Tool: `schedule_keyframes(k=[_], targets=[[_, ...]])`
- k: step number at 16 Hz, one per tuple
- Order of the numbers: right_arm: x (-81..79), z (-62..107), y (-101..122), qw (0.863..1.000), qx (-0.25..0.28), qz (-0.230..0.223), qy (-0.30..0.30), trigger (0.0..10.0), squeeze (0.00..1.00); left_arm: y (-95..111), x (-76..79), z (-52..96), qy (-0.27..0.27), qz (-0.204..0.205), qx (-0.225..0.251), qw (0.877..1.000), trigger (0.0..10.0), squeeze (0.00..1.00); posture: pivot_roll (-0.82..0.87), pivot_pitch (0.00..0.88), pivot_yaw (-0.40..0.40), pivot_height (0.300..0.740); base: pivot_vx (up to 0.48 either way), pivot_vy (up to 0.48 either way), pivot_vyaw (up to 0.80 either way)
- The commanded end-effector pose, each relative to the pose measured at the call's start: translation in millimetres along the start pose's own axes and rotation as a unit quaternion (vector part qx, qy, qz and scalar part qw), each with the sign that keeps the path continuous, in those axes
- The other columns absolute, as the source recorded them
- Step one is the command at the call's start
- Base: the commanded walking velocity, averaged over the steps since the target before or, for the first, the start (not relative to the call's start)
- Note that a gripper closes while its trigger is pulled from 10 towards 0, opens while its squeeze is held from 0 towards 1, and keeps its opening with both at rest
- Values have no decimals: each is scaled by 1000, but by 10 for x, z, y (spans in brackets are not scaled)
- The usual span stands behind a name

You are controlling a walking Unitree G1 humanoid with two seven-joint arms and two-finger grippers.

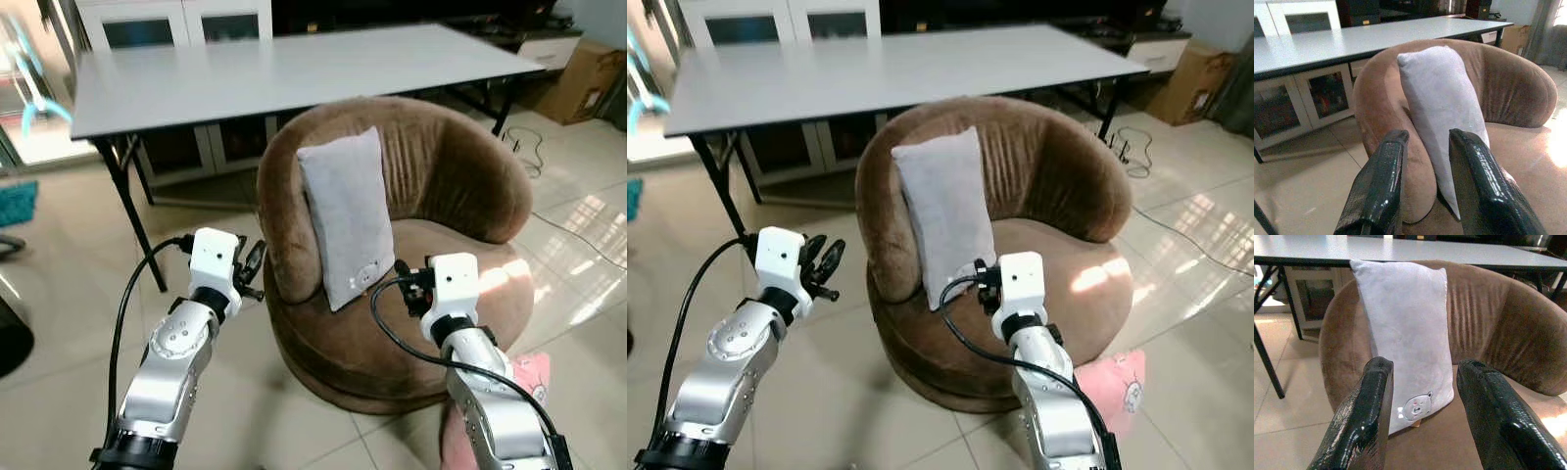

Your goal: Move the pillow to the sofa from floor

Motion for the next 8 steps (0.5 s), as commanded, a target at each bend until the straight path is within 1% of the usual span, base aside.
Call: schedule_keyframes(k=[1, 8], targets=[[41, -14, 14, 1000, 2, 16, -2, 10000, 0, 51, 36, -46, -8, -7, 3, 1000, 10000, 0, -38, 0, 27, 740, 0, -480, 0], [51, -41, 34, 1000, 5, 23, -2, 10000, 0, 51, 15, -86, -2, -12, 3, 1000, 10000, 0, -39, 0, 21, 740, 0, -480, 0]])
Point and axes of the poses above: a point about 5 cm out from each wrist's last joint towards the gripper, its own z axis pointing back from the gripper into the wrist, its own y axis along the axis of the wrist's last joint, x = y × z, the point moved 5 cm from there along -z, pointing out of the wrist towards the gripper, and after that the axes turned 8 degrees about -z, right-handed, at the moved point
